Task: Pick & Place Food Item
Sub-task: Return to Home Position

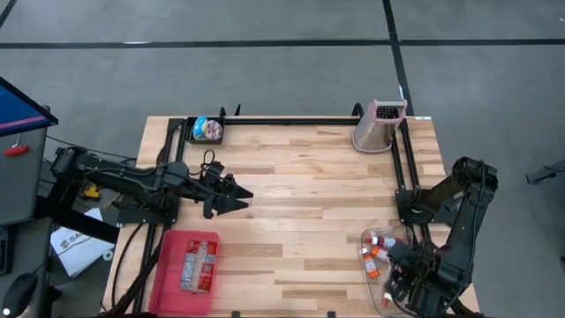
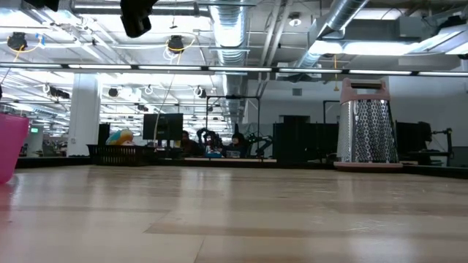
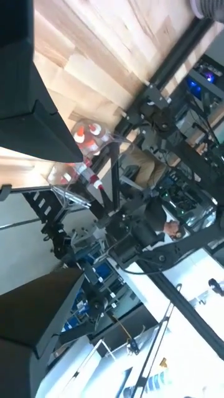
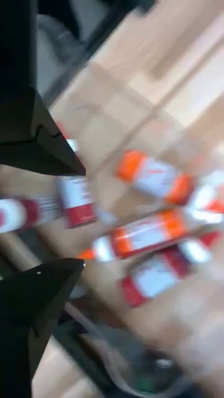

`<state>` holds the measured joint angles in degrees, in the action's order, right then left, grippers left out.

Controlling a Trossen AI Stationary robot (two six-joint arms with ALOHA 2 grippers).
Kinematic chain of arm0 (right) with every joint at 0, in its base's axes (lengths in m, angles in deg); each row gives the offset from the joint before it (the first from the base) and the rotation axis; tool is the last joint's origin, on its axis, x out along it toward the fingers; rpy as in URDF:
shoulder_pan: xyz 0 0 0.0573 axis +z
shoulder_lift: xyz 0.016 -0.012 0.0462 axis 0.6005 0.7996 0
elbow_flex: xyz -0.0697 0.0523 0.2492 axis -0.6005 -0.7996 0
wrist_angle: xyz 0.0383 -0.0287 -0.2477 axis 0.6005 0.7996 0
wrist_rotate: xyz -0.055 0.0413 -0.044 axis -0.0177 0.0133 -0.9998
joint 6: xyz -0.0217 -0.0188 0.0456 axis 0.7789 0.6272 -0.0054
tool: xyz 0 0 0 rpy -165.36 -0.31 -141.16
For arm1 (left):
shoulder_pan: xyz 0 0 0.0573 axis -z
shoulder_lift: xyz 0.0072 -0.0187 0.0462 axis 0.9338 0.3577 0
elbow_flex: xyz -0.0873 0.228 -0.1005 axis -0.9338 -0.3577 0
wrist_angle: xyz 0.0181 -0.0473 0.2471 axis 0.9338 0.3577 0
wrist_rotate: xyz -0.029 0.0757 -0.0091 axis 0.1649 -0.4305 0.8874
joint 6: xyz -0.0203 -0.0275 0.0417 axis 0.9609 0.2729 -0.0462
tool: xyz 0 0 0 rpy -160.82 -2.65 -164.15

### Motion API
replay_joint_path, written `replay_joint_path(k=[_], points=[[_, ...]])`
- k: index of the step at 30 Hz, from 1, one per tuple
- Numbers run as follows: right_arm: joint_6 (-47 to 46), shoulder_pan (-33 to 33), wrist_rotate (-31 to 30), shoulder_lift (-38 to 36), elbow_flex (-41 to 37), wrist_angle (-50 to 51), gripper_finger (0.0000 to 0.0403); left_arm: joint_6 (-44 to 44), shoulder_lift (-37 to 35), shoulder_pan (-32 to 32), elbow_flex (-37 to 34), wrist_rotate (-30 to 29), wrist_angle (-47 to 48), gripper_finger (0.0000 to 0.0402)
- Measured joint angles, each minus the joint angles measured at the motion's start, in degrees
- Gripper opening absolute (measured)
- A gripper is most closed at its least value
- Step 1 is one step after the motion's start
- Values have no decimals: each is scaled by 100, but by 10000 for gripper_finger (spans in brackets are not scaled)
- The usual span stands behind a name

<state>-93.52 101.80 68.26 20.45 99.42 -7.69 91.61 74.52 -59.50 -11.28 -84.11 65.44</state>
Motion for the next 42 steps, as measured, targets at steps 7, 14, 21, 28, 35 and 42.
replay_joint_path(k=[7, 14, 21, 28, 35, 42], points=[[323, -491, -2549, 0, 0, -632, 224, -1211, -2, 290, 0, -124, 178, 289], [2071, -1601, -4686, 0, 0, -1967, 224, -2777, 4, 260, 11, -223, 995, 289], [4436, -2611, -4463, 0, 1, -4026, 224, -3060, -1111, -1211, 282, 713, 1538, 279], [4836, -2757, -4375, 0, 2, -4623, 224, -3117, -2729, -969, -356, 595, 2294, 244], [4642, -2828, -4400, 0, 2, -4943, 224, -3169, -3707, -511, -1814, -41, 1128, 230], [4639, -2898, -4378, 0, 1, -5303, 224, -3431, -4172, -442, -2589, 143, 966, 238]])
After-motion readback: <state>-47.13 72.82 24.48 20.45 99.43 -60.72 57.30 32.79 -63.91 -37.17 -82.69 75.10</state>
